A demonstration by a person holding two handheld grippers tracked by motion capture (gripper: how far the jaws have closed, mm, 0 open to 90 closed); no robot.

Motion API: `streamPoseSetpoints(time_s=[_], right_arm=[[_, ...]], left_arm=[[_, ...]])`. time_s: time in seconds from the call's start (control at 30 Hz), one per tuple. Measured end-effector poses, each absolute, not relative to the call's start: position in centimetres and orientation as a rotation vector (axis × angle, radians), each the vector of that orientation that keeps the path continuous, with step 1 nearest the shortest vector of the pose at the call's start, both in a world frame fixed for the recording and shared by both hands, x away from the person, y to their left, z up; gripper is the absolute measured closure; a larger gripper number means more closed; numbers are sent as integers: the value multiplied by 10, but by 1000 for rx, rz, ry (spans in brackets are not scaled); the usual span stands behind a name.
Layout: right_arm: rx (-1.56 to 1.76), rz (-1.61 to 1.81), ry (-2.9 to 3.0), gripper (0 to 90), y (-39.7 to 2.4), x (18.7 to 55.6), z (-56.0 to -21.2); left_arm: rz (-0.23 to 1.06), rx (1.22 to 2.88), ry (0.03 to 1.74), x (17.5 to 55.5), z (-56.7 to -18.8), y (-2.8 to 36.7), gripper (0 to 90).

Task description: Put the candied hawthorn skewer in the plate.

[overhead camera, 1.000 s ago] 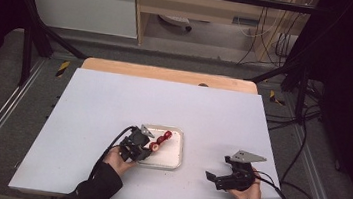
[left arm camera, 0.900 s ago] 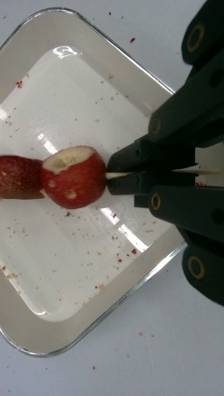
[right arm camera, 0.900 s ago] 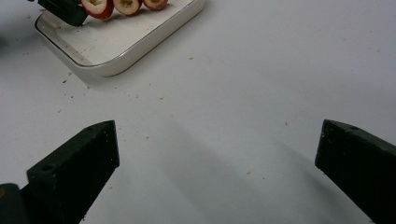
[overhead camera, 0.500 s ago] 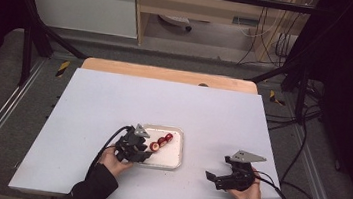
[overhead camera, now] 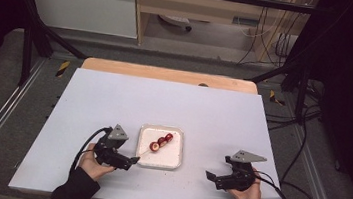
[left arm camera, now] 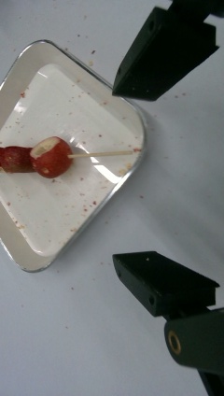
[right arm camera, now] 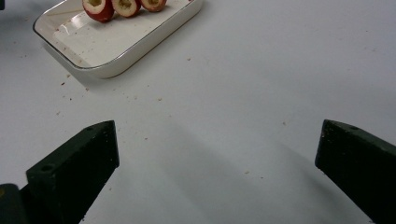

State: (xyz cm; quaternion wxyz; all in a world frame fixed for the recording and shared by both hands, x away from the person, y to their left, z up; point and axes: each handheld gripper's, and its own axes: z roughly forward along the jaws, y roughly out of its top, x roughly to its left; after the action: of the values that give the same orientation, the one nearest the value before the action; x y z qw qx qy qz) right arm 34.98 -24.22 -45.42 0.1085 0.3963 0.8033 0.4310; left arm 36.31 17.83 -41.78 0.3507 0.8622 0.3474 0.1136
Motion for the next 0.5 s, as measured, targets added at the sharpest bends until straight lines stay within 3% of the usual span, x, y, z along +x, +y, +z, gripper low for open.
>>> streamPoseSetpoints(time_s=[0.5], right_arm=[[1169, 1251, 2369, 3, -241, 350, -456]], left_arm=[[295, 2116, 932, 346, -437, 246, 141]])
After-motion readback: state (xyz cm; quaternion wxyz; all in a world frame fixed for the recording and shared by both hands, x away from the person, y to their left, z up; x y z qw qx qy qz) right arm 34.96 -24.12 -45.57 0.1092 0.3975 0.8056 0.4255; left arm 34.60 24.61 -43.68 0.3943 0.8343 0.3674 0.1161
